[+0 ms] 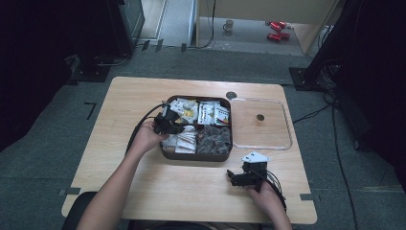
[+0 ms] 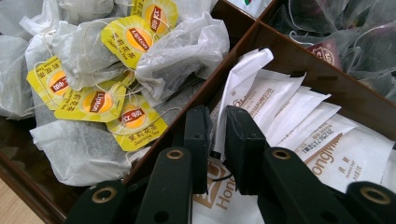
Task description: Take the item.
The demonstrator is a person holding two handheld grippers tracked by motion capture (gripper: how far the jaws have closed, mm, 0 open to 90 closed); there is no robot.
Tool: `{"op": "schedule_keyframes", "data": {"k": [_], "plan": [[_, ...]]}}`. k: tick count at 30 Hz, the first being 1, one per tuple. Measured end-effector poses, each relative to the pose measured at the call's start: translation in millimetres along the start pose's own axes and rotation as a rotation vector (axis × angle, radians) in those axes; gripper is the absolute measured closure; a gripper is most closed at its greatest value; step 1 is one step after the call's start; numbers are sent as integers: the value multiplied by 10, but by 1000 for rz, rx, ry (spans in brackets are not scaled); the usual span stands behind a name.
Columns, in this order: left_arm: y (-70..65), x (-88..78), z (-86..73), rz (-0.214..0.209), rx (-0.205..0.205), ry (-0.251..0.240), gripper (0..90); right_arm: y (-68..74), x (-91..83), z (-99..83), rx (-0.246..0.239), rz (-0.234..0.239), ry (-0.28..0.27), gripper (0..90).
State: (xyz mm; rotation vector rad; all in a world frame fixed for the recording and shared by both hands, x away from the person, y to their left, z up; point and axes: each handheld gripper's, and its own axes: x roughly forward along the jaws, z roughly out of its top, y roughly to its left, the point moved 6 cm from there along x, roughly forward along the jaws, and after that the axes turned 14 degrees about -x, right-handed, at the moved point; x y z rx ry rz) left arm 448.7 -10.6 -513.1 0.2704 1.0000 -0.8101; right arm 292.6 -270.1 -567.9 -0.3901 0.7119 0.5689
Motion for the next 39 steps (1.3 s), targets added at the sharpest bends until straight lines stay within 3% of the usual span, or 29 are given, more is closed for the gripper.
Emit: {"op": "schedule_keyframes", "data": {"k": [5, 10, 23, 36, 38, 39], "plan": [[-9, 22, 4, 23, 32, 15, 860, 7, -6, -4, 3, 1, 1, 0], [-14, 18, 0, 16, 38, 15, 887, 7, -8, -6, 1, -1, 0, 0], [-22, -100, 22, -34, 16, -18, 893, 9, -10, -8, -1, -2, -1, 0], [-16, -303, 44, -47, 6, -72, 892, 10, -11, -8, -1, -1, 0, 0], [-11, -326, 41, -62, -4, -78, 891, 10, -11, -8, -1, -1, 0, 0], [-14, -354, 42, -93, -24, -93, 891, 10, -10, -8, -1, -1, -1, 0]]}}
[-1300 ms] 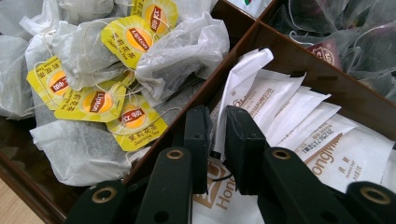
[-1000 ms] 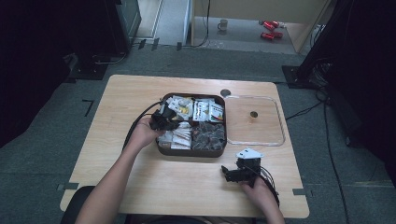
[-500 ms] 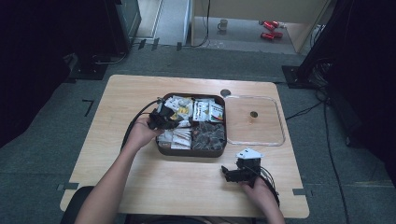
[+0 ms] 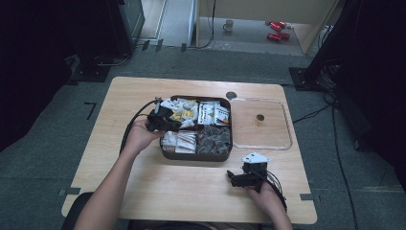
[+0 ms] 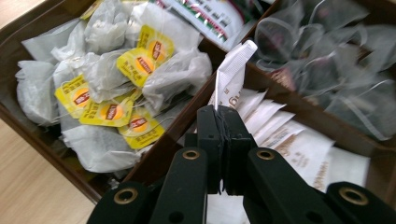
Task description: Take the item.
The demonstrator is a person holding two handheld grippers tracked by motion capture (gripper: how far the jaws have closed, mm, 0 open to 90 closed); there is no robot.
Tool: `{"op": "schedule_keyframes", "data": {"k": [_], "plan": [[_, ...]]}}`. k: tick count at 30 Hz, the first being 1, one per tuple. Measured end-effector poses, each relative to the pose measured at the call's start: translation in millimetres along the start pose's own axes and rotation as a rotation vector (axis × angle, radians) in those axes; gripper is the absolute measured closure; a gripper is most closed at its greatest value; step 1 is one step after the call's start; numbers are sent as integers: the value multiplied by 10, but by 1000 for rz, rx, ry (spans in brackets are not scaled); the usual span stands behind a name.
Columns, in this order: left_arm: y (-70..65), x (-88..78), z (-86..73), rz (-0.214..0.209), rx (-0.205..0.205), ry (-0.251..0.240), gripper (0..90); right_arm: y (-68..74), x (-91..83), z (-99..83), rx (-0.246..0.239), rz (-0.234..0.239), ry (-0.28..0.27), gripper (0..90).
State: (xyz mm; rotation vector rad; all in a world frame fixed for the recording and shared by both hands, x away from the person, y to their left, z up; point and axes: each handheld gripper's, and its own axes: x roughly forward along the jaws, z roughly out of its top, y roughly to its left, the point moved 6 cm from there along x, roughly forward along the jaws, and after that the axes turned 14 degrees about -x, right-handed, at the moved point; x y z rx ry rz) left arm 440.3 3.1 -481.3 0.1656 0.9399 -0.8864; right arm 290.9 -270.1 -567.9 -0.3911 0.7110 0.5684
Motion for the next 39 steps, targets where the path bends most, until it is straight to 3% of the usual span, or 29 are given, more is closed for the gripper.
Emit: {"op": "schedule_keyframes", "data": {"k": [17, 27, 33, 39], "plan": [[23, -246, -34, 18, -3, -48, 889, -6, 16, 15, -2, 3, 0, 0], [130, -427, -87, 22, -42, -80, 889, -8, 18, 17, -3, 4, -1, 0], [250, -526, -149, 44, -83, -92, 888, -8, 18, 17, -3, 5, -1, 0], [321, -594, -187, 61, -100, -103, 888, -8, 18, 17, -2, 5, -1, 0]]}}
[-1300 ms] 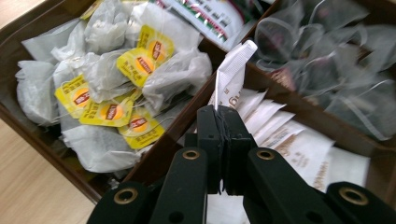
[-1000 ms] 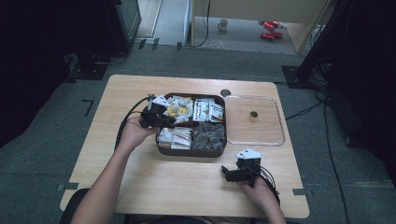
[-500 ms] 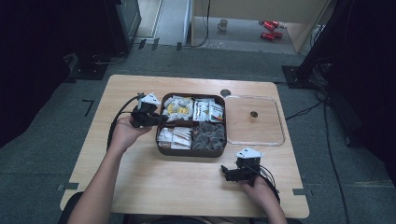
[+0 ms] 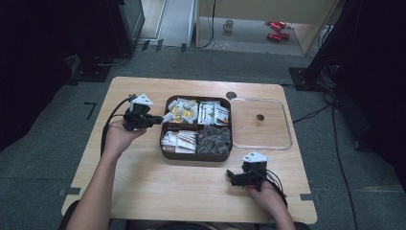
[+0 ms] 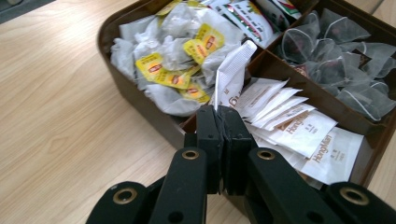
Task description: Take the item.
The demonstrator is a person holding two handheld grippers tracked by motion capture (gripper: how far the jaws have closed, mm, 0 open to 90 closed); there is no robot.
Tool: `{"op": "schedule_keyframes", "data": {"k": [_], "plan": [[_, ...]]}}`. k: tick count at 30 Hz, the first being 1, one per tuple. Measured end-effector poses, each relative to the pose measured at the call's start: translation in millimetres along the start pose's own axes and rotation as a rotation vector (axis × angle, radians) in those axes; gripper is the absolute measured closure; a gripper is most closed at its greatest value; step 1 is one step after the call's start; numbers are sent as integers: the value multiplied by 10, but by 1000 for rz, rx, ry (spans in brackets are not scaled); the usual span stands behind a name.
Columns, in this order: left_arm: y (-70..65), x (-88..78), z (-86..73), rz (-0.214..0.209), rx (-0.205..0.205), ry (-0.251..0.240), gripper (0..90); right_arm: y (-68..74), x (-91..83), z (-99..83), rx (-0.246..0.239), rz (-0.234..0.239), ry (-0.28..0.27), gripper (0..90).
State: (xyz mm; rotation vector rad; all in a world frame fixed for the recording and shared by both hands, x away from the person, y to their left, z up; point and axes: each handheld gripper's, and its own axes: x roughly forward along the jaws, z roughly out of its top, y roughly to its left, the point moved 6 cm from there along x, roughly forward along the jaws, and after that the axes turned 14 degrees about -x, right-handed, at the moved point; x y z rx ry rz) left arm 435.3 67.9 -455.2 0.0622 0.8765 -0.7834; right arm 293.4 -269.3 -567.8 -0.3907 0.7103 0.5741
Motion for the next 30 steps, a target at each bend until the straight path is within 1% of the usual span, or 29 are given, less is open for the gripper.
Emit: {"op": "schedule_keyframes", "data": {"k": [2, 4, 6, 7, 8, 10, 12, 13, 16, 20, 21, 26, 27, 28, 30], "plan": [[64, -41, -24, 9, -14, -3, 887, 0, 0, 0, -2, 1, 0, 0], [88, -55, -34, 12, -20, -4, 887, -3, 2, 1, -5, 5, 0, 0], [130, -79, -53, 17, -35, -8, 886, -5, 3, 2, -7, 7, -1, 0], [173, -99, -72, 24, -45, -13, 884, -7, 4, 3, -10, 9, 0, 0], [173, -99, -72, 24, -45, -13, 884, -7, 4, 3, -10, 9, 0, 0], [236, -114, -106, 31, -63, -13, 884, -9, 5, 4, -12, 11, 0, 0], [252, -117, -115, 34, -66, -12, 884, -10, 8, 6, -12, 11, -2, 0], [297, -128, -142, 45, -74, -10, 884, -11, 8, 6, -13, 11, -1, 0], [331, -142, -161, 51, -82, -10, 884, -12, 10, 8, -14, 12, -1, 0], [412, -172, -209, 81, -94, -6, 884, -14, 13, 11, -15, 15, -1, 0], [463, -178, -240, 89, -109, -1, 884, -15, 13, 11, -16, 15, -1, 0], [567, -162, -302, 95, -133, 1, 884, -15, 14, 11, -16, 14, -1, 0], [607, -137, -330, 92, -148, 5, 884, -15, 13, 11, -16, 15, -1, 0], [607, -137, -330, 92, -148, 5, 884, -15, 13, 11, -16, 15, -1, 0], [670, -77, -380, 97, -168, 27, 883, -15, 13, 11, -16, 15, -1, 0]]}}
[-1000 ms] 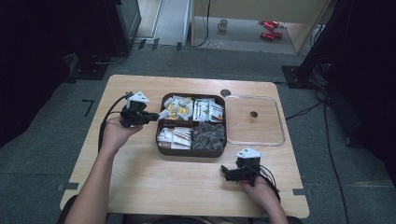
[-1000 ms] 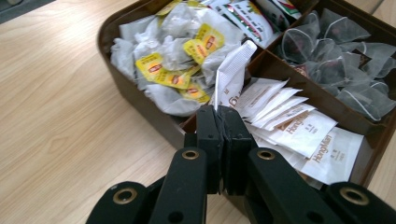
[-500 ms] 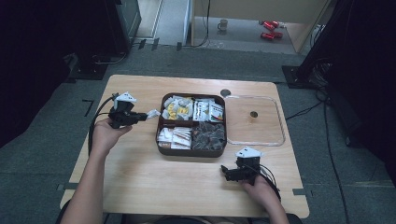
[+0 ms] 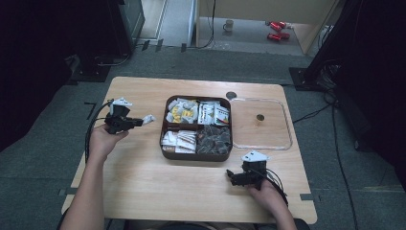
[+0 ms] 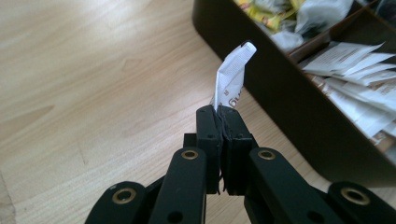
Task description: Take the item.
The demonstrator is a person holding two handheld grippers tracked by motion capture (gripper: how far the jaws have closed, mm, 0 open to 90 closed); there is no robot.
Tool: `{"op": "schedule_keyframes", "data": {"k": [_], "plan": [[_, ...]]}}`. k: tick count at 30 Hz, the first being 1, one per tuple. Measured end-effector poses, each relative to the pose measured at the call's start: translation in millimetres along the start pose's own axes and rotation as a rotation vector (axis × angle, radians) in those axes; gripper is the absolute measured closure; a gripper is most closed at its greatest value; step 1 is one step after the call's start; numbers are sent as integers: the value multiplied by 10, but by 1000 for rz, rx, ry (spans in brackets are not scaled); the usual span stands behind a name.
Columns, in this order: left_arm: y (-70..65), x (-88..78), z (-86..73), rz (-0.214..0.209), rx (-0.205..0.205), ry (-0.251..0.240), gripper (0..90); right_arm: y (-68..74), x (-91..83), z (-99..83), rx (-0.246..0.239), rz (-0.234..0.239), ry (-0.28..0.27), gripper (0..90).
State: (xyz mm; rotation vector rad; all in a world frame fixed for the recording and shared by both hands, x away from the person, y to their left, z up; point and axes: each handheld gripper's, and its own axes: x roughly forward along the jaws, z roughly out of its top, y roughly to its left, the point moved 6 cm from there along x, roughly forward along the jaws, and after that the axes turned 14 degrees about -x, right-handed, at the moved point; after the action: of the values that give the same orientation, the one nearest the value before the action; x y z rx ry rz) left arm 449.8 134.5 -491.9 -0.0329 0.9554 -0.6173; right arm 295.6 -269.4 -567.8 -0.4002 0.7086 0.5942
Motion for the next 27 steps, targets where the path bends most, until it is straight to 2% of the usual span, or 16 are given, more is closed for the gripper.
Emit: {"op": "schedule_keyframes", "data": {"k": [11, 20, 23, 27], "plan": [[117, 226, -77, 28, -22, 42, 873, 0, 0, 0, 0, 0, 0, 0], [82, 348, -112, 17, -18, 78, 863, 0, 1, 0, 0, 0, 0, 0], [63, 434, -133, 8, -24, 95, 851, 0, 0, 0, 0, -1, 0, 0], [53, 491, -139, 6, -26, 99, 835, 0, 0, 0, 0, 0, 0, 0]]}}
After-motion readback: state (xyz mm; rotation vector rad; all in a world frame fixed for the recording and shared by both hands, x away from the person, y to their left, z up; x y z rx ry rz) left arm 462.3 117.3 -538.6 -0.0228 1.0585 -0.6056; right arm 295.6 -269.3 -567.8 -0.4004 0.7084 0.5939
